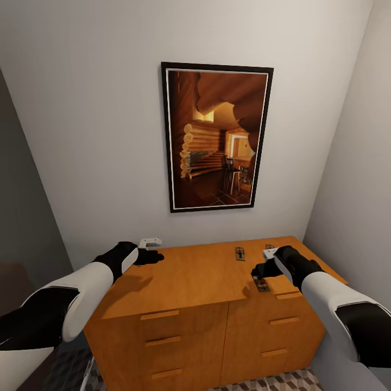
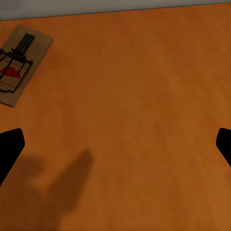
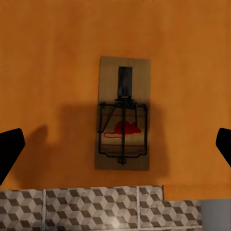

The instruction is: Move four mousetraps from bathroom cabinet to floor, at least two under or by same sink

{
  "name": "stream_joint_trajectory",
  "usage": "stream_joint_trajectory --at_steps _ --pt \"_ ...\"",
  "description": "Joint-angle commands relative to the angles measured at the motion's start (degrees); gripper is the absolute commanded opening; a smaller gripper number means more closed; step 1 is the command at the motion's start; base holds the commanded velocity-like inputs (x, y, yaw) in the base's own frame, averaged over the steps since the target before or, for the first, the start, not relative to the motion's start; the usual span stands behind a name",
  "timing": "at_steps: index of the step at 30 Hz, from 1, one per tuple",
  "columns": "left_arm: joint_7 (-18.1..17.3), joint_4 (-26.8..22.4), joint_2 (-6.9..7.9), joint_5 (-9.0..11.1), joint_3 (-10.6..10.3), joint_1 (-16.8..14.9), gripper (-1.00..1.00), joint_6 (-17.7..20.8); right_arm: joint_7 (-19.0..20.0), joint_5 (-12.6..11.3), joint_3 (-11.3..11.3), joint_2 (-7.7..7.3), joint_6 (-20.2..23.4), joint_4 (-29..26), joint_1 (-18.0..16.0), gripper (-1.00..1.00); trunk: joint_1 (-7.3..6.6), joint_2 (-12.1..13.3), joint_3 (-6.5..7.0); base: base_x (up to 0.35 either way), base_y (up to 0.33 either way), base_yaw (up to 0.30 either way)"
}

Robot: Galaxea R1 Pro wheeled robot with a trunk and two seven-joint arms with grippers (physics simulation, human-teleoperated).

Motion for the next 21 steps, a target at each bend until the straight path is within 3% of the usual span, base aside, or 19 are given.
stream_joint_trajectory --at_steps 1,10,21 --pt "0.0 -0.1 0.02 0.6 -0.5 0.0 1.0 0.3 0.2 -0.2 0.1 -0.09 0.3 -0.1 0.0 1.0 0.03 -0.1 -0.13 0.0 0.0 0.0" --pt "-0.1 -0.1 0.01 0.6 -0.5 0.0 1.0 0.3 0.2 -0.6 -3.2 -0.3 0.4 -0.1 0.0 1.0 0.03 -0.1 -0.13 0.0 0.0 0.0" --pt "-0.1 -0.1 0.02 0.6 -0.4 0.0 1.0 0.3 0.2 -0.7 -4.5 -0.33 0.9 -0.1 0.0 1.0 0.03 -0.1 -0.13 0.0 0.0 0.0"
